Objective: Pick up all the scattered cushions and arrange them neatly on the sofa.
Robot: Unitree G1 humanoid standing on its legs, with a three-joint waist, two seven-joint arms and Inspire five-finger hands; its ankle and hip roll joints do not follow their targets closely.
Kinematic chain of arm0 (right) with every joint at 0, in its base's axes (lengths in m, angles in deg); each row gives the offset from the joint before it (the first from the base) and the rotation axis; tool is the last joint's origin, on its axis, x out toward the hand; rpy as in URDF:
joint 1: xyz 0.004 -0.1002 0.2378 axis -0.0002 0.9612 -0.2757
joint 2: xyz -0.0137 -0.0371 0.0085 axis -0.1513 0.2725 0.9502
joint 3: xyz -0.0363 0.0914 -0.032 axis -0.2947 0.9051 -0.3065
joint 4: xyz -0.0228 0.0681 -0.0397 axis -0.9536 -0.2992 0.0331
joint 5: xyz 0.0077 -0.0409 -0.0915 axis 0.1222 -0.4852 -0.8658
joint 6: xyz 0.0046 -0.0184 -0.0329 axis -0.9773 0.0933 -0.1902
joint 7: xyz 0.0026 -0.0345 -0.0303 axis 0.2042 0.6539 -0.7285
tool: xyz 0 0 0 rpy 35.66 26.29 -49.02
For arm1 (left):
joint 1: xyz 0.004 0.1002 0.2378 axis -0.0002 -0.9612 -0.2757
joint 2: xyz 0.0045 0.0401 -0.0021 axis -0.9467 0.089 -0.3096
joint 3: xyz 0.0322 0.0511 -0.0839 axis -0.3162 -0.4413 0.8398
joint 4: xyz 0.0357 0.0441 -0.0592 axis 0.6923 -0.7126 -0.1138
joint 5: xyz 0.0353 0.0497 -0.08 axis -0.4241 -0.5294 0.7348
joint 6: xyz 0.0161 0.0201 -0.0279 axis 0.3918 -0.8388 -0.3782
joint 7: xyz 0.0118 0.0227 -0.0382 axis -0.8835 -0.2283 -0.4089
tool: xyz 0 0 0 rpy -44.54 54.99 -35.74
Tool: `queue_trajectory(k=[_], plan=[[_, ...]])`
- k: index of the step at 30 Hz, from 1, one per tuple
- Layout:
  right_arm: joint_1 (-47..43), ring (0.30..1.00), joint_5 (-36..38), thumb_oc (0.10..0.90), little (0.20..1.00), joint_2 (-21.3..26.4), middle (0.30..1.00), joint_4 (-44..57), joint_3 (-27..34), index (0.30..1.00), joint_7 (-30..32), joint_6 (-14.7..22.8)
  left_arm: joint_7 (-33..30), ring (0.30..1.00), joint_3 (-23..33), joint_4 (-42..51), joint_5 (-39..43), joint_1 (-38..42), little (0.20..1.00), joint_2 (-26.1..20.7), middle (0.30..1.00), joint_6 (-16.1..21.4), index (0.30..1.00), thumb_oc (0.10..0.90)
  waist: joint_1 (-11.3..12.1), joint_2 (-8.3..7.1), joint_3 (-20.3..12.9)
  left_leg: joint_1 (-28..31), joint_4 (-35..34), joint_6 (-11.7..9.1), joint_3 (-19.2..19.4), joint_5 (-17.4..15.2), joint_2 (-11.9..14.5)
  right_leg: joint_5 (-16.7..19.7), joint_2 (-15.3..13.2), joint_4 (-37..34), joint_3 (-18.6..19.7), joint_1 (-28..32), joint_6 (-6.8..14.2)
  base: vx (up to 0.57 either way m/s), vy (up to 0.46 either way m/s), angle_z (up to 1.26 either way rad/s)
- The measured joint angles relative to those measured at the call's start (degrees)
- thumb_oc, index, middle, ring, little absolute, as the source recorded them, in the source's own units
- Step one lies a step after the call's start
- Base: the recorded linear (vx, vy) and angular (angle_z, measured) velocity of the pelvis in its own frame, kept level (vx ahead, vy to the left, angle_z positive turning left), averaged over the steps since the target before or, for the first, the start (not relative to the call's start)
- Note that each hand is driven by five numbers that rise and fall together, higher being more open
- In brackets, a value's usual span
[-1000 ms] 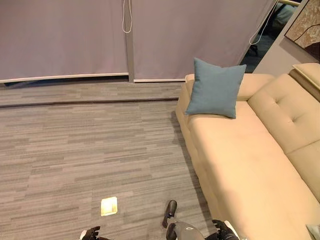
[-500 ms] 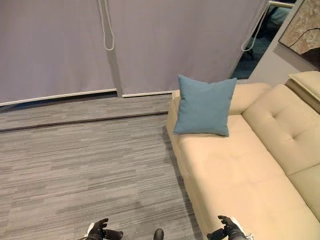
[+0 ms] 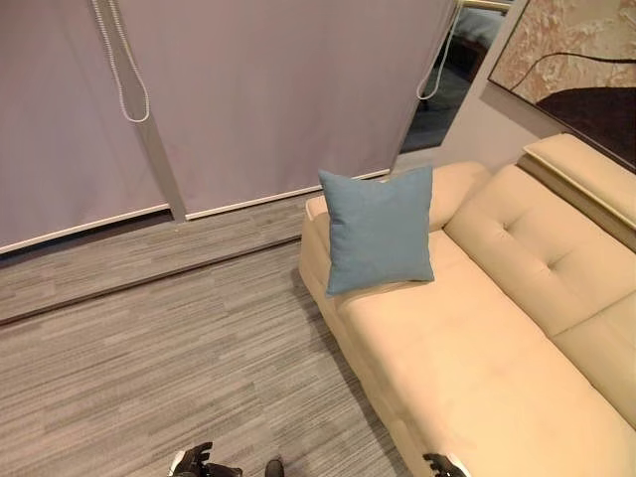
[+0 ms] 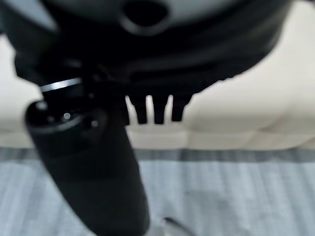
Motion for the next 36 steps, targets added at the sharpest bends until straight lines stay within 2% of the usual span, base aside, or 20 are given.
queue_trajectory(k=[4, 5, 8, 10, 13, 14, 16, 18, 19, 20, 22, 23, 26, 27, 28, 29, 31, 33, 34, 36], plan=[[-0.11, 0.900, -0.71, 0.800, 0.900, 0.44, 0.900, 0.26, -0.11, 0.900, 0.02, -0.14, -0.01, 0.900, 0.06, 0.05, -0.01, -0.13, 0.900, -1.40, 0.900, 0.06, 0.900, 0.800, -0.07, -0.75, 0.28, 1.58, -0.10, -1.20, 1.04, -1.96, -0.04, 1.48, -0.89, -8.30, -1.29, -2.13, -0.93, 0.23, -0.034, -0.26], [-0.66, 0.900, -1.04, 0.800, 0.900, 0.43, 0.900, 0.37, -0.16, 0.900, -0.02, -0.14, -0.02, 0.900, 0.12, -0.17, -0.02, -0.89, 0.900, -1.44, 0.900, 0.04, 0.900, 0.800, 0.38, -1.05, 0.39, 2.51, -0.44, -1.06, 2.88, -2.29, -0.09, 4.95, -0.80, -13.92, -2.56, -3.55, -0.54, 0.24, -0.065, -0.42], [-0.57, 0.900, -1.18, 0.800, 0.900, 0.52, 0.900, 0.48, 0.05, 0.900, -0.07, -0.21, 0.06, 0.900, 0.24, -1.35, -0.17, -1.18, 0.900, -0.61, 0.900, 0.02, 0.900, 0.800, -0.24, -1.16, 0.69, 3.53, -0.22, -2.21, 3.16, -4.90, -0.08, 10.33, -0.62, -19.24, -4.44, -5.39, -0.78, 0.25, -0.082, -0.21], [0.50, 0.900, -1.34, 0.800, 0.900, 0.50, 0.900, 0.13, 0.06, 0.900, -0.20, -0.34, 0.09, 0.900, 0.09, -2.12, -0.57, -1.28, 0.900, 0.29, 0.900, -0.03, 0.900, 0.800, -0.49, -0.98, 0.76, 5.76, -0.19, -3.22, 2.19, -5.49, 0.91, 16.87, 0.70, -22.66, -4.36, -1.81, -3.74, 0.27, -0.147, 0.18], [1.93, 0.900, -1.48, 0.800, 0.900, 0.54, 0.900, -0.27, 0.06, 0.900, -0.34, -0.39, 0.15, 0.900, 0.01, -1.99, -0.57, -1.43, 0.900, 1.61, 0.900, 0.03, 0.900, 0.800, -0.33, 0.89, 0.69, 6.98, 2.57, -5.48, -0.09, -6.87, 4.54, 15.91, 4.10, -25.71, -6.52, 3.01, -6.57, 0.18, -0.136, 0.29], [1.70, 0.900, -1.47, 0.800, 0.900, 0.59, 0.900, -0.23, 0.45, 0.900, -0.35, -0.34, 0.07, 0.900, 0.06, -1.69, -0.57, -1.10, 0.900, 1.92, 0.900, 0.03, 0.900, 0.800, -0.42, 0.67, 0.66, 6.11, 5.40, -6.37, -0.58, -6.96, 5.24, 15.59, 4.83, -27.11, -7.00, 4.39, -8.14, 0.19, -0.160, 0.20], [1.74, 0.900, -1.44, 0.800, 0.900, 0.60, 0.900, -0.12, 1.30, 0.900, -0.33, -0.35, 0.09, 0.900, 0.08, -1.84, -0.57, -1.32, 0.900, 2.43, 0.900, 0.02, 0.900, 0.800, -0.31, -0.07, 0.17, 4.53, 11.30, -7.46, -1.15, -7.15, 5.71, 15.13, 5.39, -30.68, -7.54, 7.76, -8.15, 0.10, -0.104, 0.12], [1.64, 0.900, -1.42, 0.800, 0.900, 1.05, 0.900, -0.05, 1.04, 0.900, -0.08, -0.16, 0.16, 0.900, 0.06, -1.47, -0.57, -1.83, 0.900, 2.78, 0.900, 0.10, 0.900, 0.800, 0.27, -1.59, -0.79, 1.26, 21.04, -9.33, -1.28, -7.32, 6.08, 15.84, 5.92, -32.96, -6.99, 10.45, -10.49, 0.16, -0.116, -0.16], [0.59, 0.900, -1.39, 0.800, 0.900, 1.93, 0.900, 0.05, 1.04, 0.900, 0.13, 0.26, 0.17, 0.900, 0.26, -0.88, -0.48, -1.50, 0.900, 2.84, 0.900, 0.10, 0.900, 0.800, 0.19, -2.09, -0.67, -3.90, 31.50, -10.75, -1.90, -7.99, 7.25, 15.37, 6.91, -34.74, -6.42, 12.17, -11.96, 0.19, -0.070, -0.29], [0.17, 0.900, -1.29, 0.800, 0.900, 2.35, 0.900, 0.00, 0.76, 0.900, 0.19, 0.39, 0.07, 0.900, 0.23, 0.04, -0.53, -1.32, 0.900, 2.65, 0.900, 0.13, 0.900, 0.800, 0.96, -2.45, -0.63, -5.25, 33.37, -10.90, -2.49, -8.60, 7.63, 15.24, 7.15, -35.20, -5.79, 12.60, -12.43, 0.20, -0.047, -0.25], [-0.64, 0.900, -1.00, 0.800, 0.900, 2.91, 0.900, -0.03, 0.59, 0.900, 0.19, 0.37, 0.22, 0.900, 0.15, 0.42, -0.56, -0.66, 0.900, 2.22, 0.900, 0.17, 0.900, 0.800, 1.21, -3.46, -0.22, -6.66, 29.06, -10.91, -2.54, -8.94, 7.29, 14.52, 7.16, -35.20, -5.28, 13.16, -13.32, 0.14, -0.009, -0.19], [-1.17, 0.900, -1.00, 0.800, 0.900, 2.91, 0.900, -0.06, 0.60, 0.900, 0.21, 0.36, 0.29, 0.900, 0.15, 0.61, -0.57, -0.46, 0.900, 1.83, 0.900, 0.16, 0.900, 0.800, 1.17, -4.08, 0.13, -6.78, 23.06, -10.88, -2.29, -8.79, 7.10, 14.13, 7.19, -35.20, -5.04, 13.71, -13.70, 0.09, 0.018, -0.14], [-0.87, 0.900, -1.00, 0.800, 0.900, 2.91, 0.900, -0.10, 0.20, 0.900, 0.26, 0.35, 0.36, 0.900, 0.43, 0.69, -0.46, -0.55, 0.900, 1.29, 0.900, 0.18, 0.900, 0.800, 1.16, -4.80, 0.62, -8.77, 14.99, -10.38, -2.47, -7.07, 6.86, 13.52, 7.53, -35.18, -4.48, 15.27, -13.36, 0.17, 0.066, -0.18], [-0.63, 0.900, -1.00, 0.800, 0.900, 2.89, 0.900, -0.28, 0.21, 0.900, 0.45, 0.25, 0.33, 0.900, 0.54, 0.59, -0.51, -0.38, 0.900, 1.24, 0.900, 0.30, 0.900, 0.800, 1.19, -4.81, 0.66, -9.87, 11.71, -10.84, -3.23, -5.58, 6.26, 12.21, 7.42, -35.24, -3.61, 15.67, -11.90, 0.10, 0.042, -0.21], [-0.71, 0.900, -1.00, 0.800, 0.900, 2.88, 0.900, -0.60, 0.21, 0.900, 0.61, -0.09, 0.34, 0.900, 0.16, 0.62, -0.55, -0.12, 0.900, 1.34, 0.900, 0.47, 0.900, 0.800, 1.36, -4.49, 0.86, -9.79, 7.02, -11.23, -4.23, -3.48, 6.02, 11.60, 7.58, -35.22, -3.10, 16.00, -10.90, 0.14, 0.082, -0.25], [-0.79, 0.900, -1.00, 0.800, 0.900, 2.89, 0.900, -0.75, 0.21, 0.900, 0.74, -0.10, 0.37, 0.900, 0.21, 0.65, -0.47, 0.02, 0.900, 1.62, 0.900, 0.53, 0.900, 0.800, 1.29, -4.01, 1.19, -10.91, 6.29, -10.52, -4.22, -1.68, 6.26, 11.95, 7.83, -35.22, -2.76, 16.79, -11.53, 0.14, 0.083, -0.29], [-0.36, 0.900, -1.00, 0.800, 0.900, 2.84, 0.900, -1.85, 0.17, 0.900, 0.79, -0.11, 0.42, 0.900, 0.06, 0.44, -0.51, 0.57, 0.900, 1.97, 0.900, 0.67, 0.900, 0.800, 1.26, -2.88, 1.02, -11.97, 6.50, -10.02, -4.13, -0.01, 6.30, 10.46, 7.90, -35.63, -2.24, 17.96, -10.10, 0.22, 0.146, -0.23], [0.89, 0.900, -1.01, 0.800, 0.900, 3.14, 0.900, -2.41, 0.24, 0.900, 0.86, -0.24, 0.49, 0.900, 0.14, -0.22, -0.55, 0.06, 0.900, 2.60, 0.900, 0.64, 0.900, 0.800, 1.34, -0.99, 0.44, -9.80, 7.04, -8.62, -3.57, 0.60, 6.46, 9.34, 8.06, -35.25, -0.59, 19.81, -9.14, 0.23, 0.164, -0.45], [1.37, 0.900, -1.01, 0.800, 0.900, 2.56, 0.900, -2.66, 0.23, 0.900, 0.90, -0.31, 0.43, 0.900, 0.29, -0.75, -0.55, -0.84, 0.900, 2.46, 0.900, 0.61, 0.900, 0.800, 1.22, -0.68, 0.22, -8.22, 5.84, -5.67, -2.92, 2.71, 5.48, 8.34, 7.08, -34.78, 0.55, 20.78, -8.15, 0.13, 0.100, -0.55], [2.86, 0.900, -1.01, 0.800, 0.900, 1.56, 0.900, -2.54, 0.19, 0.900, 0.78, -0.24, 0.32, 0.900, 0.19, -1.55, -0.61, -1.44, 0.900, 1.82, 0.900, 0.04, 0.900, 0.800, 1.12, -2.16, -0.85, -5.07, 3.31, -3.97, -1.20, 2.40, 2.83, 6.68, 4.34, -32.02, 1.57, 20.77, -5.68, 0.14, 0.144, -0.29]])
